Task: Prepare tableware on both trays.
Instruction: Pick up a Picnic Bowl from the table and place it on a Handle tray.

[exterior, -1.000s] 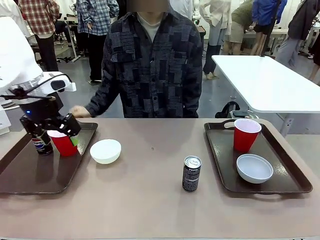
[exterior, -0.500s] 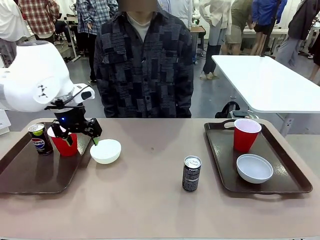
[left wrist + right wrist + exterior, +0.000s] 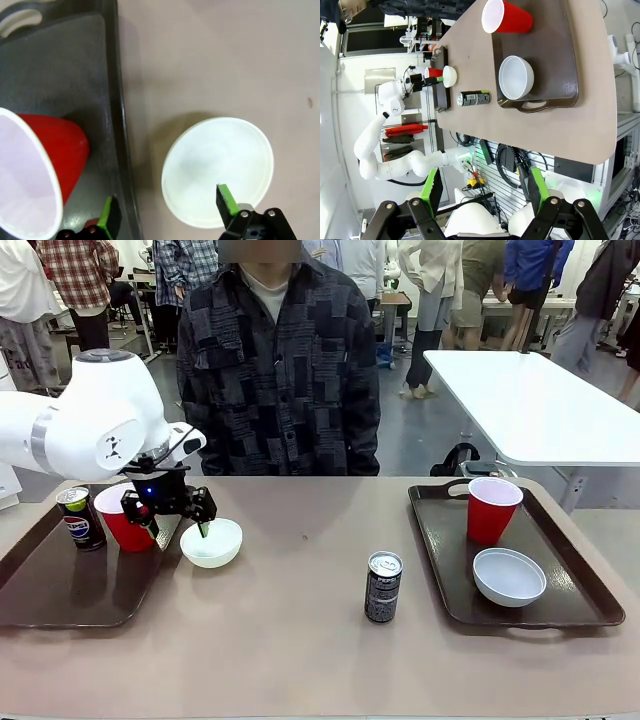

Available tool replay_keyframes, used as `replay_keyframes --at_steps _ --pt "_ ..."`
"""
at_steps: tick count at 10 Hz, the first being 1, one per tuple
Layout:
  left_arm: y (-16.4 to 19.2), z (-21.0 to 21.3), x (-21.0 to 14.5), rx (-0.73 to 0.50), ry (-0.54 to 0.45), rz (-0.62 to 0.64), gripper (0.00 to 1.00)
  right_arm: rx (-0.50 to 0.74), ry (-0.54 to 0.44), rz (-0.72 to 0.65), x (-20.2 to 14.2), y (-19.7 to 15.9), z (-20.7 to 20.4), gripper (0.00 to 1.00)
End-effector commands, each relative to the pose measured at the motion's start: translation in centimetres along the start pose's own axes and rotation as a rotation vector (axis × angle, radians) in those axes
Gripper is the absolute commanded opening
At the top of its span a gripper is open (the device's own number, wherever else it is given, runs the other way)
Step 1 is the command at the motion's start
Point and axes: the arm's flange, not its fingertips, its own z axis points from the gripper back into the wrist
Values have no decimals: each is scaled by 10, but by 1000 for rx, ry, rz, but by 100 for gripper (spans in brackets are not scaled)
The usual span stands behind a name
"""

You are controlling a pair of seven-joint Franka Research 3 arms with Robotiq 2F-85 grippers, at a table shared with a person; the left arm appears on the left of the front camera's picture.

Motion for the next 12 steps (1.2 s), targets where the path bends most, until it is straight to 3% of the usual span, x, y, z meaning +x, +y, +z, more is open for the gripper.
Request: replay_keyframes --at_steps 1,10,11,12 --pt "-16 -18 4 44 -29 50 96 21 -6 17 0 1 0 89" --pt "-19 -26 8 53 -41 62 10 21 -6 17 0 1 0 89" --pt "-19 -26 8 54 -41 62 2 21 -6 17 0 1 0 89" --pt "-18 -25 8 54 -41 61 0 21 -6 17 0 1 0 89"
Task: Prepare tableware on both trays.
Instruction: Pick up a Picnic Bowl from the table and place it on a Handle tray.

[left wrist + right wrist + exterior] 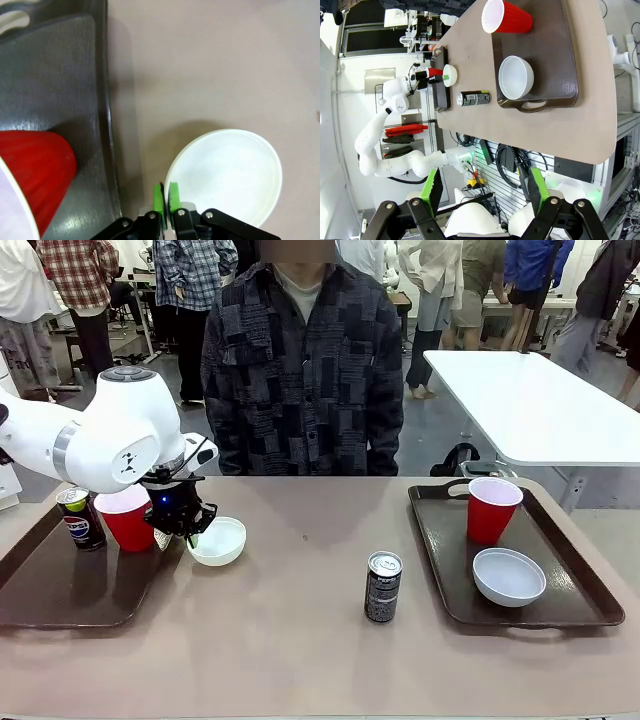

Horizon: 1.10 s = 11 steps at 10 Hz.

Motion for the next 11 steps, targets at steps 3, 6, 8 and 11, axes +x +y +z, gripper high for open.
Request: replay_keyframes --at_steps 3,6,8,11 --pt "-5 16 -10 35 38 13 0 21 -5 17 0 1 0 89" --pt "13 105 -63 8 92 -95 0 21 -5 17 0 1 0 89" --pt "44 150 -98 -40 73 -103 0 21 -5 17 0 1 0 89" --pt "115 168 -134 -61 55 -109 0 21 -5 17 0 1 0 89"
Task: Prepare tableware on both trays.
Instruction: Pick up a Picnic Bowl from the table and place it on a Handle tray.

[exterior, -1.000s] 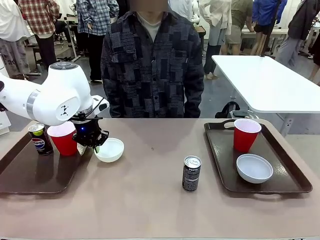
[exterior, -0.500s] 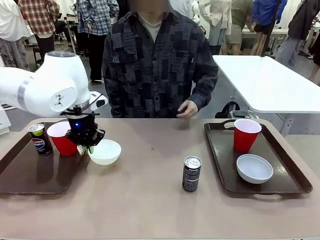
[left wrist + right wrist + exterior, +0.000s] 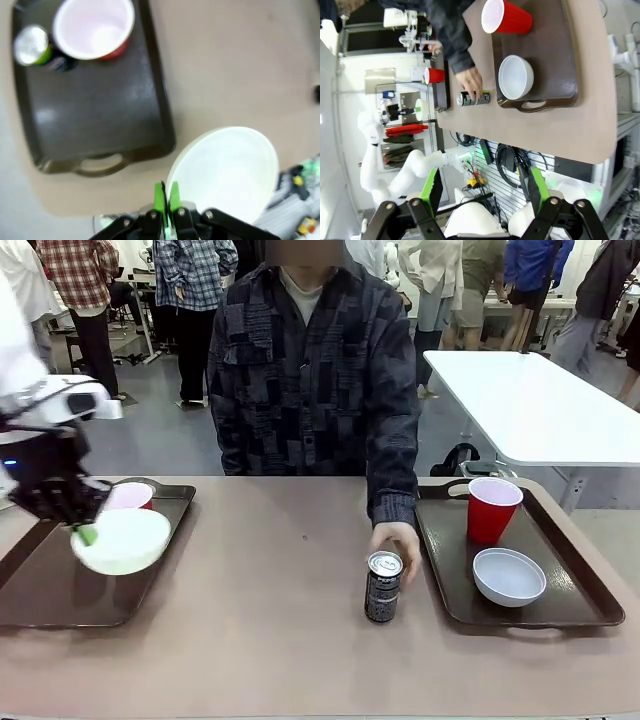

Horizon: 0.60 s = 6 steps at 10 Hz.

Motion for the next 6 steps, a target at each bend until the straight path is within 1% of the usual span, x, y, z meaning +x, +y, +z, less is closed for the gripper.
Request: replay_keyframes --at_steps 1,2,4,5,6 --pt "43 -7 -15 -35 -22 0 0 22 -7 18 0 1 1 89" --pt "65 -6 -19 -48 -53 18 0 22 -7 18 0 1 1 89" --pt "95 -1 -24 -54 -104 61 0 22 -7 18 0 1 1 89" --pt "112 1 -21 -51 -129 84 0 22 -7 18 0 1 1 89" --pt "116 4 -20 -49 -130 90 0 22 -7 18 0 1 1 89"
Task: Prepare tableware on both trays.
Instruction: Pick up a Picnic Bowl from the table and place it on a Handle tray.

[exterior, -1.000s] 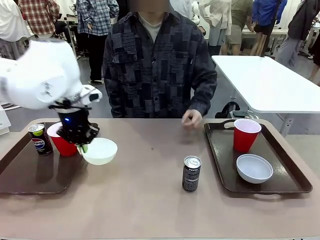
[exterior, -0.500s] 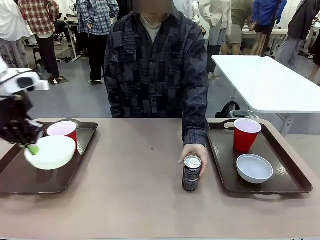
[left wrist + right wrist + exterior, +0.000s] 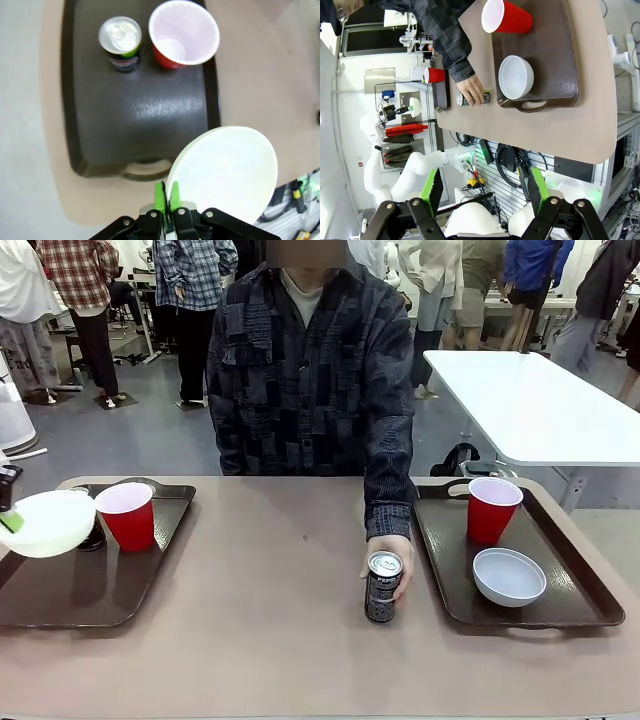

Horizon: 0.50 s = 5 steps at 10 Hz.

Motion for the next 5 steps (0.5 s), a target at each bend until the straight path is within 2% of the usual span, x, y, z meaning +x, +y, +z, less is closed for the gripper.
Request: replay_keyframes --at_steps 1,2,5 --pt "-2 -11 -16 14 -6 -46 0 22 -8 18 0 0 1 89" --pt "0 0 0 0 0 0 0 22 -8 18 0 0 1 89" --pt "0 0 0 0 0 0 0 22 -8 18 0 0 1 89"
